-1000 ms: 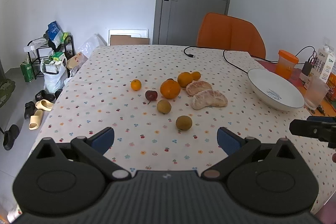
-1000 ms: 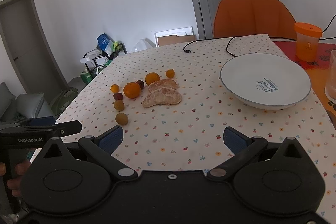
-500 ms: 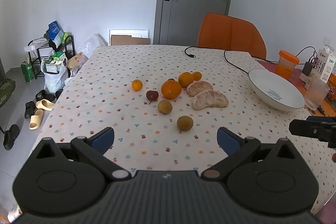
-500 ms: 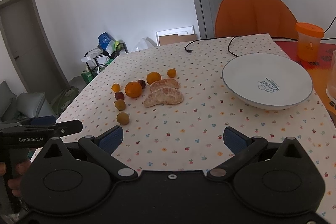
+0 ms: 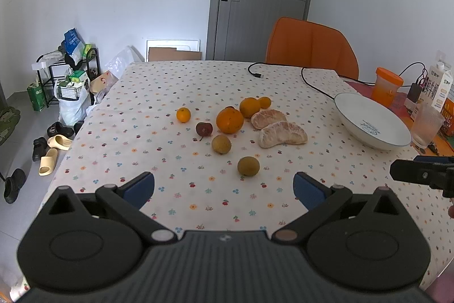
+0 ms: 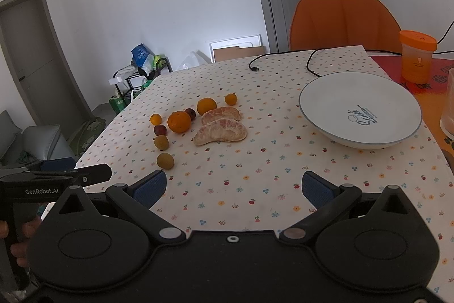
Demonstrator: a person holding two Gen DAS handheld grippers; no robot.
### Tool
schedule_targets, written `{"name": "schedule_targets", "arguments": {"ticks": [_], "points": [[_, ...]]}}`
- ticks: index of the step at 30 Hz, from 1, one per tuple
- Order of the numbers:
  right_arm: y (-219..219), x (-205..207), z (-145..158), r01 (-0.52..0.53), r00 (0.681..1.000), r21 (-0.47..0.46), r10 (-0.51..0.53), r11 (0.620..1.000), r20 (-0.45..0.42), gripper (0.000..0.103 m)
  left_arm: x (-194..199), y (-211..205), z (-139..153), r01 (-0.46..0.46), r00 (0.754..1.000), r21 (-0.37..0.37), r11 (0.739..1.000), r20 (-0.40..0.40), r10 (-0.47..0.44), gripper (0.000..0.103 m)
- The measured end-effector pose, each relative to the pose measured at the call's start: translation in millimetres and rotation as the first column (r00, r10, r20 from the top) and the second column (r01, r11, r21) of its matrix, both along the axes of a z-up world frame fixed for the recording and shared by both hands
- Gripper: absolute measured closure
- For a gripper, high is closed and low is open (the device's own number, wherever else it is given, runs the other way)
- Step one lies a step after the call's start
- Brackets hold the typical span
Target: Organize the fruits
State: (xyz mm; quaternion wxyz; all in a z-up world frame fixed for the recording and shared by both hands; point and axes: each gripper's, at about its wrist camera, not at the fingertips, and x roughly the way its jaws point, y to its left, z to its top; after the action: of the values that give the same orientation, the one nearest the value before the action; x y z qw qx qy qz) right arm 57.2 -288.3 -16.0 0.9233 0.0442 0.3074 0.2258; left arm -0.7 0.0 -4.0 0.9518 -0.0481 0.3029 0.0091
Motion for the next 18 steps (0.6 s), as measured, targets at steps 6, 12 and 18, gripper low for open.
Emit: {"name": "schedule_targets", "arguments": {"ticks": [6, 12, 18], "points": [[-0.3, 0.7, 0.2, -0.001, 1.0, 0.0, 0.001, 1.0, 0.001, 0.0, -0.1, -0.9, 0.0, 0.001, 1.0, 0.001, 1.0, 0.001, -0.001, 0.0], [-0.8, 0.8, 0.4, 0.0, 1.0, 0.001, 0.0, 1.0, -0.001, 0.0, 0.3, -1.8, -0.1, 0.003, 1.0, 0.001, 1.0, 0.001, -0.003, 0.0], [-2.0, 2.9, -2.7, 0.014, 1.0, 0.0, -0.014, 1.0, -0.004, 0.0, 1.0, -3.1, -0.5, 0.005, 1.0, 0.001, 1.0, 0.0, -0.005, 0.0]]}}
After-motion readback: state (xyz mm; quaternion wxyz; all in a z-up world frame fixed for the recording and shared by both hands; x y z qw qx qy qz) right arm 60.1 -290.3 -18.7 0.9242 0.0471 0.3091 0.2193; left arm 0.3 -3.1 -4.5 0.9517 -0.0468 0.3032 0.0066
